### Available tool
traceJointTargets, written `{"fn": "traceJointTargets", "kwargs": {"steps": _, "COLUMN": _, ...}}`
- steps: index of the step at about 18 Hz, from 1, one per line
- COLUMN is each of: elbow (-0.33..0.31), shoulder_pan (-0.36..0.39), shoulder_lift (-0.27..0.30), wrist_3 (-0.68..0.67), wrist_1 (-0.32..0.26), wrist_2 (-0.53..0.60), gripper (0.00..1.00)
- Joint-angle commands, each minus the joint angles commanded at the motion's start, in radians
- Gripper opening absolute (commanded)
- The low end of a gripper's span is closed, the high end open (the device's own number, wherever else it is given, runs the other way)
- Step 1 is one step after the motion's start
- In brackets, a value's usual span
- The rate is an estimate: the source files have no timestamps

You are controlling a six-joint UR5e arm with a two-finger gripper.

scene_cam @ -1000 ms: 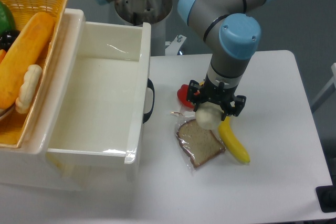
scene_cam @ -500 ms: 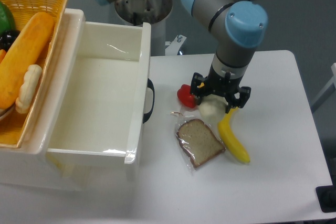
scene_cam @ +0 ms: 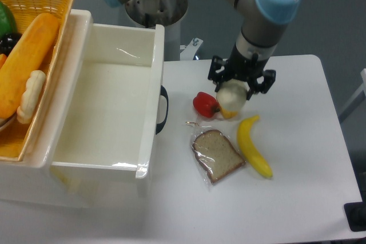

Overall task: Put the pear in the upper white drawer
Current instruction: 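Carry the held pear over the open white drawer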

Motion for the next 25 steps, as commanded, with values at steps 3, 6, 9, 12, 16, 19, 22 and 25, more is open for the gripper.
{"fn": "traceJointTargets", "kwargs": {"steps": 3, "elbow": 0.000, "shoulder_pan": 0.000, "shoulder_lift": 0.028, "wrist_3": -0.002, "wrist_1": -0.034, "wrist_2": -0.029, "gripper": 0.56}}
{"fn": "traceJointTargets", "kwargs": {"steps": 6, "elbow": -0.003, "shoulder_pan": 0.008, "shoulder_lift": 0.061, "wrist_3": -0.031, "wrist_1": -0.043, "wrist_2": -0.096, "gripper": 0.56}}
{"fn": "traceJointTargets", "kwargs": {"steps": 9, "elbow": -0.009, "shoulder_pan": 0.009, "shoulder_lift": 0.094, "wrist_3": -0.035, "wrist_1": -0.092, "wrist_2": -0.127, "gripper": 0.56}}
{"fn": "traceJointTargets", "kwargs": {"steps": 12, "elbow": -0.012, "shoulder_pan": 0.011, "shoulder_lift": 0.130, "wrist_3": -0.038, "wrist_1": -0.121, "wrist_2": -0.195, "gripper": 0.56}}
{"fn": "traceJointTargets", "kwargs": {"steps": 16, "elbow": -0.021, "shoulder_pan": -0.009, "shoulder_lift": 0.183, "wrist_3": -0.098, "wrist_1": -0.173, "wrist_2": -0.261, "gripper": 0.56}}
{"fn": "traceJointTargets", "kwargs": {"steps": 19, "elbow": -0.032, "shoulder_pan": -0.031, "shoulder_lift": 0.200, "wrist_3": -0.132, "wrist_1": -0.169, "wrist_2": -0.279, "gripper": 0.57}}
{"fn": "traceJointTargets", "kwargs": {"steps": 22, "elbow": -0.037, "shoulder_pan": -0.080, "shoulder_lift": 0.200, "wrist_3": -0.193, "wrist_1": -0.164, "wrist_2": -0.284, "gripper": 0.57}}
{"fn": "traceJointTargets", "kwargs": {"steps": 25, "elbow": -0.051, "shoulder_pan": -0.115, "shoulder_lift": 0.198, "wrist_3": -0.216, "wrist_1": -0.163, "wrist_2": -0.285, "gripper": 0.57}}
